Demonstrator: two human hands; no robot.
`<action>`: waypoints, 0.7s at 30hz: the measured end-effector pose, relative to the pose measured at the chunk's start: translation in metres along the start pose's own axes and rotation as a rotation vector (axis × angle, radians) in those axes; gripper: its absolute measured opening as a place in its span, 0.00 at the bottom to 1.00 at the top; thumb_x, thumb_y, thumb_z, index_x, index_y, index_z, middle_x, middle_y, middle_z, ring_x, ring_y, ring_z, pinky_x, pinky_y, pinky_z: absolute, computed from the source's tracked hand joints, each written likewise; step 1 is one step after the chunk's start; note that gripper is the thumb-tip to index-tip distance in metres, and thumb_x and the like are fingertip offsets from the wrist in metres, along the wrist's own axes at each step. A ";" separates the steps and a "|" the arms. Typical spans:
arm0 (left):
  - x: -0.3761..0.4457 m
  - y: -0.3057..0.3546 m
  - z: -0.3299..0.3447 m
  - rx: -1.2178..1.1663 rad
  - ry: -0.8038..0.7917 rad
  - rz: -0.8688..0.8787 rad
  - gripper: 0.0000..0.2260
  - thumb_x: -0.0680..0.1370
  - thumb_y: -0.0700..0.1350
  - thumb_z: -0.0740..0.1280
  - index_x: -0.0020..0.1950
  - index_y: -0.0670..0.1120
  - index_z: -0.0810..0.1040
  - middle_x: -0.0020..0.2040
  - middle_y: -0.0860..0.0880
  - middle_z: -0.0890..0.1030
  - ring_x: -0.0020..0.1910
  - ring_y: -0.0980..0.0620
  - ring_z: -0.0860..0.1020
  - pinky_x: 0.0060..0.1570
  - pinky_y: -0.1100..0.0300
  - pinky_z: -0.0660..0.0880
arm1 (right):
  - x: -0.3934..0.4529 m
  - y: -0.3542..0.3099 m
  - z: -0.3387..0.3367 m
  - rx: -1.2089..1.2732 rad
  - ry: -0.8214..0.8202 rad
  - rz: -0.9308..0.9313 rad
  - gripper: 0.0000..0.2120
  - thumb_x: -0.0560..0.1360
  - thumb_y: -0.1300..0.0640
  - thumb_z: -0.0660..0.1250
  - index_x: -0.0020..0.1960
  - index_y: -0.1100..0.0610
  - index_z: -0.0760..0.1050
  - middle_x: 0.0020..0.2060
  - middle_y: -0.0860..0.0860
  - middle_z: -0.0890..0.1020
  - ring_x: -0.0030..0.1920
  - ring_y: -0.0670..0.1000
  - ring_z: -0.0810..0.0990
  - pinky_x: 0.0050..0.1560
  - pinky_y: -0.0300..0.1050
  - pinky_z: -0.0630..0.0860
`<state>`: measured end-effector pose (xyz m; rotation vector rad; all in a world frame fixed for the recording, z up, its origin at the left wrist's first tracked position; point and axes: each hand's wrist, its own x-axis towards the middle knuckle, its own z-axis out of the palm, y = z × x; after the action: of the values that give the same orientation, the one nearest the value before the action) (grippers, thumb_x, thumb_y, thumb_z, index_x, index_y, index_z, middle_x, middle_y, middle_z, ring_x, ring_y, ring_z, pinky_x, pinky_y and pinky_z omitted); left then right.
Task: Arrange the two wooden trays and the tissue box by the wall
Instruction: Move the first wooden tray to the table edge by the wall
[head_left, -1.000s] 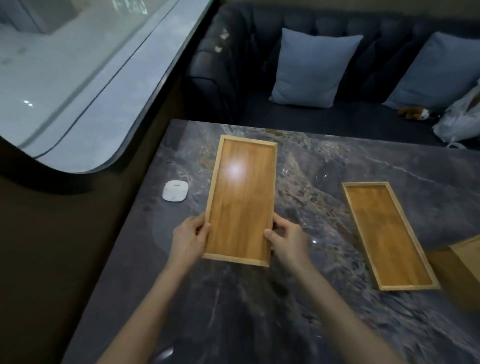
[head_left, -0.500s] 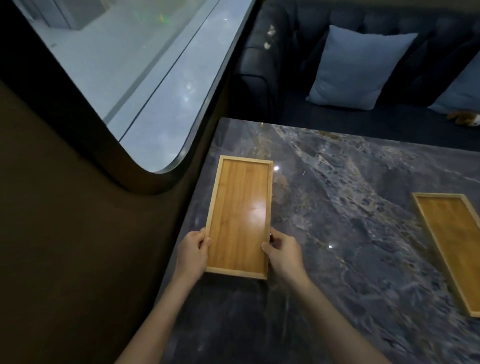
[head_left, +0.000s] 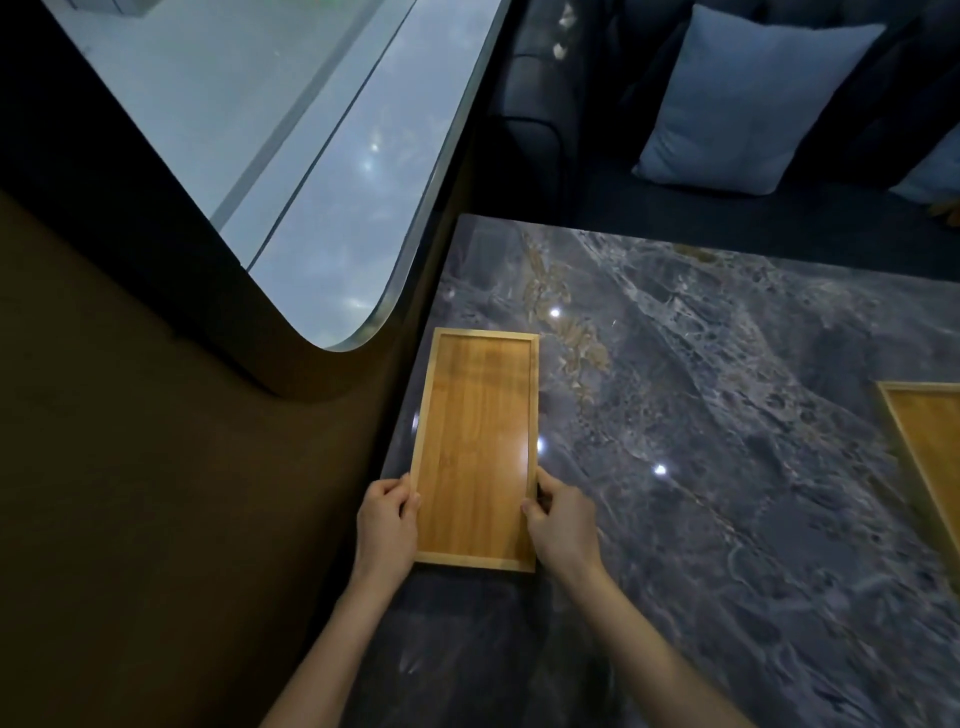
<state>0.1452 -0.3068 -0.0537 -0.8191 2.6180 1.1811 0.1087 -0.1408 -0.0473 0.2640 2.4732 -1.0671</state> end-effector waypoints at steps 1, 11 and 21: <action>0.000 -0.001 0.001 -0.002 0.001 -0.005 0.16 0.79 0.39 0.59 0.66 0.37 0.70 0.64 0.40 0.72 0.61 0.46 0.73 0.56 0.65 0.65 | 0.000 0.000 0.001 -0.009 0.002 -0.003 0.18 0.74 0.61 0.62 0.62 0.51 0.75 0.51 0.51 0.84 0.52 0.51 0.81 0.57 0.49 0.77; 0.000 -0.006 0.001 -0.012 0.034 -0.023 0.16 0.79 0.37 0.58 0.67 0.36 0.68 0.63 0.40 0.72 0.59 0.47 0.73 0.57 0.65 0.64 | 0.004 0.002 0.010 -0.093 0.030 -0.018 0.11 0.74 0.59 0.64 0.54 0.54 0.78 0.52 0.52 0.79 0.50 0.51 0.78 0.47 0.43 0.72; 0.002 -0.009 0.003 0.064 0.086 -0.038 0.17 0.79 0.38 0.57 0.68 0.38 0.68 0.62 0.39 0.71 0.57 0.46 0.73 0.55 0.62 0.67 | 0.004 0.000 0.022 -0.065 0.065 -0.062 0.06 0.73 0.60 0.65 0.49 0.57 0.78 0.48 0.53 0.79 0.44 0.49 0.76 0.38 0.36 0.69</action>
<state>0.1483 -0.3104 -0.0627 -0.9222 2.6803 1.0695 0.1123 -0.1570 -0.0626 0.2065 2.5842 -1.0153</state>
